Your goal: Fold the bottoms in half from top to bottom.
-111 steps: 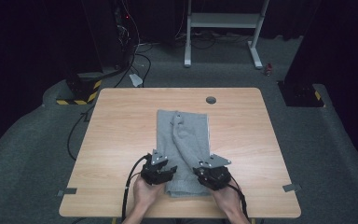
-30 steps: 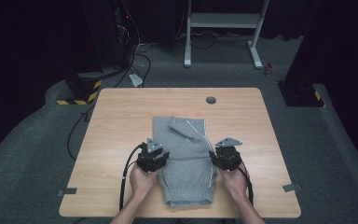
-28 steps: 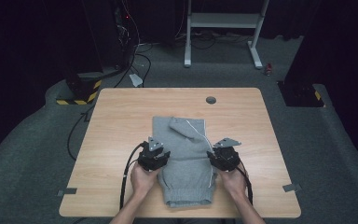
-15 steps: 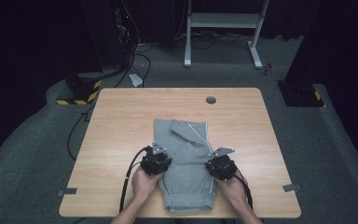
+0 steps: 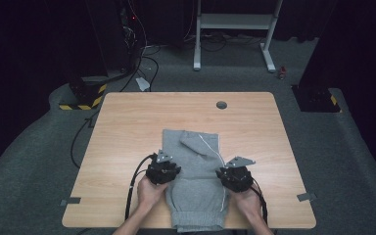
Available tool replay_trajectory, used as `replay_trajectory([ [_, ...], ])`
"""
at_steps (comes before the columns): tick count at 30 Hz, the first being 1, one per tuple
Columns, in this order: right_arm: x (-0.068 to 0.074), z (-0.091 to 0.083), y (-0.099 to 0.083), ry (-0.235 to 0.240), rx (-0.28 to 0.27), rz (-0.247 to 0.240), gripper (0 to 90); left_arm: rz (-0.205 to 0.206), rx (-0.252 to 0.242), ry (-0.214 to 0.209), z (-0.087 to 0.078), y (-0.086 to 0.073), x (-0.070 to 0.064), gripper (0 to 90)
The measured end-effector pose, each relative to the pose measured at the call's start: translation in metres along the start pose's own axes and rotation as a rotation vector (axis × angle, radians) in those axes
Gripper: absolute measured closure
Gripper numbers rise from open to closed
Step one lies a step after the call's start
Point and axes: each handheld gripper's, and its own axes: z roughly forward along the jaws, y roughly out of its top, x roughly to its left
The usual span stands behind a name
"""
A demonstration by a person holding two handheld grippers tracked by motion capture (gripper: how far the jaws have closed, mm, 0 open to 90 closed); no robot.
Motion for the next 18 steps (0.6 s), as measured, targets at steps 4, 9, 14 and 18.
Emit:
replay_trajectory([
  [4, -0.011, 0.009, 0.029, -0.013, -0.009, -0.017, 71.9, -0.002, -0.009, 0.042, 0.005, 0.014, 0.006, 57.5],
  [9, -0.025, 0.027, 0.049, -0.015, -0.005, 0.032, 69.8, -0.015, 0.025, 0.086, 0.013, 0.029, 0.015, 54.6],
  [14, -0.028, 0.044, 0.058, -0.028, 0.003, 0.045, 67.0, -0.027, 0.053, 0.122, 0.023, 0.038, 0.023, 54.5],
  [18, -0.031, 0.057, 0.062, -0.05, 0.0, 0.058, 64.5, -0.052, 0.093, 0.144, 0.032, 0.035, 0.03, 55.0],
])
